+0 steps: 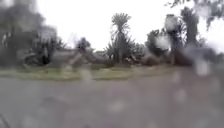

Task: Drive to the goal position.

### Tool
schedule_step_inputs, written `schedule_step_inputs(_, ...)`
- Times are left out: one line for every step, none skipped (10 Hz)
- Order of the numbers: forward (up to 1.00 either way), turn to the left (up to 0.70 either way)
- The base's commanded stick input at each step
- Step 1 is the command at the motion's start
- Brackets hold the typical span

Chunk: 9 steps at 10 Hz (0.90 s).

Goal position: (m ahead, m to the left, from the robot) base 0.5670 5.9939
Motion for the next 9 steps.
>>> schedule_step_inputs(0.0, 0.93)
schedule_step_inputs(0.0, 0.93)
schedule_step_inputs(0.0, 0.93)
schedule_step_inputs(0.0, 0.93)
schedule_step_inputs(0.0, 0.93)
schedule_step_inputs(0.0, 0.93)
schedule_step_inputs(0.0, 0.93)
schedule_step_inputs(0.0, 0.93)
schedule_step_inputs(0.0, 0.93)
